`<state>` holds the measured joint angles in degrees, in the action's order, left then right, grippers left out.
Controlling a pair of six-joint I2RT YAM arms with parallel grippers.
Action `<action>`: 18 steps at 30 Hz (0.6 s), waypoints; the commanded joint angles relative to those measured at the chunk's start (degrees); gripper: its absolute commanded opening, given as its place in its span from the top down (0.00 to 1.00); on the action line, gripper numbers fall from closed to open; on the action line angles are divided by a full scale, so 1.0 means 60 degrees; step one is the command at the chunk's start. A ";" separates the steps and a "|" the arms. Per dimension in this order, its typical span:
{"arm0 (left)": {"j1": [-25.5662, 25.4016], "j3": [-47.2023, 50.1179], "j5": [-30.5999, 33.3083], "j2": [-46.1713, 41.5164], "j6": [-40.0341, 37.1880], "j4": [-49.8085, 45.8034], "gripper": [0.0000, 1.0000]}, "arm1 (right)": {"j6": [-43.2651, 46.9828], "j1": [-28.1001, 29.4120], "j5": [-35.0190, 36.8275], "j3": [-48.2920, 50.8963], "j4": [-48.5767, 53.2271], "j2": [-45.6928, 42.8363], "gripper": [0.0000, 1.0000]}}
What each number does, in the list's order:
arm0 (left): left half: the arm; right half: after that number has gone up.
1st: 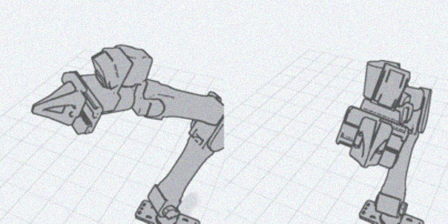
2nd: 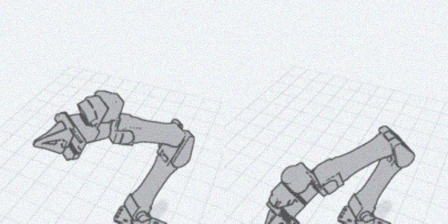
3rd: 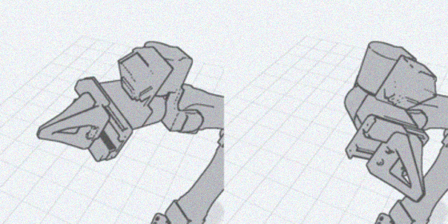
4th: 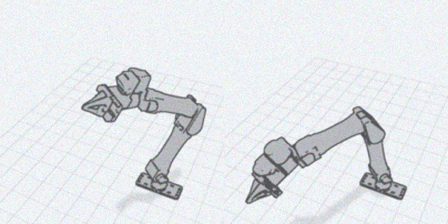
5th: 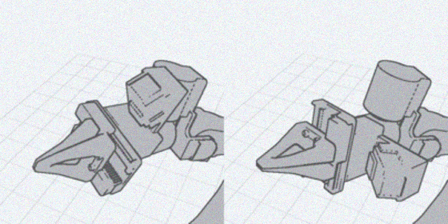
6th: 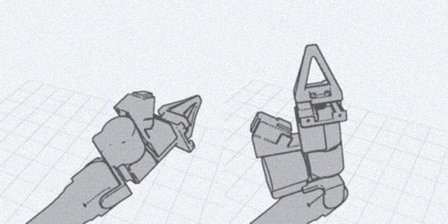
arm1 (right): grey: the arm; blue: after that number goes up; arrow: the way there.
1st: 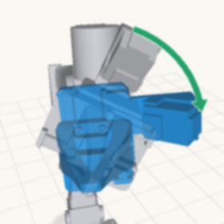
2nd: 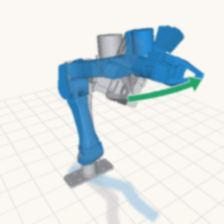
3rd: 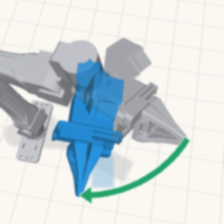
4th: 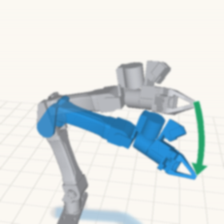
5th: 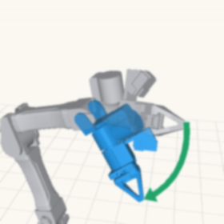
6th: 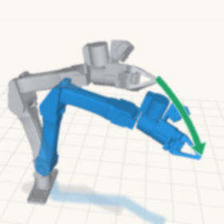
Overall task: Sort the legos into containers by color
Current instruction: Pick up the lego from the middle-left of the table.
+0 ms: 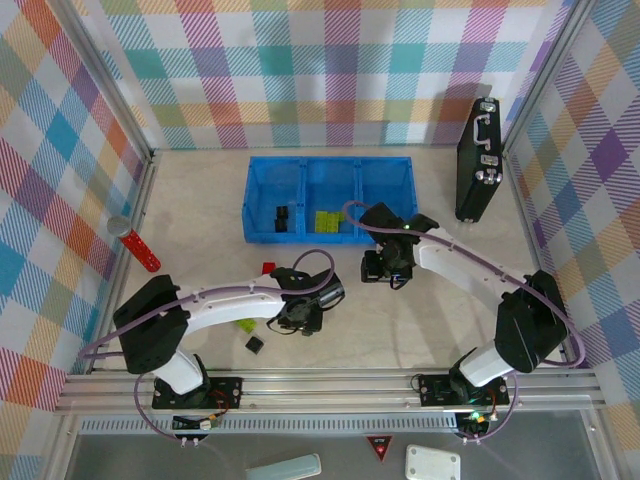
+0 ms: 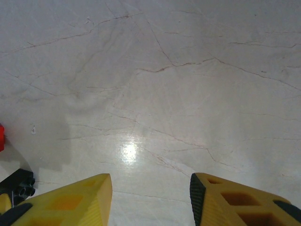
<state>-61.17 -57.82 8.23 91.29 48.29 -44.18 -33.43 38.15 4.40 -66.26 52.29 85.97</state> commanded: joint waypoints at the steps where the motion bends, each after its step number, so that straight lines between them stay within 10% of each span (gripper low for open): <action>1: -0.0089 -0.0275 0.0032 0.0311 0.0158 -0.0092 0.56 | 0.0118 -0.0054 -0.0161 0.0115 0.0055 -0.0266 0.51; 18: -0.0103 -0.0221 -0.0351 0.0876 0.0061 0.0243 0.63 | 0.0046 -0.0060 -0.0170 0.0350 0.0022 -0.0354 0.51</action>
<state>-61.43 -58.78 6.92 95.68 48.42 -42.94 -33.45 38.15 3.95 -64.90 52.27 85.21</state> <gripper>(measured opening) 0.370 0.493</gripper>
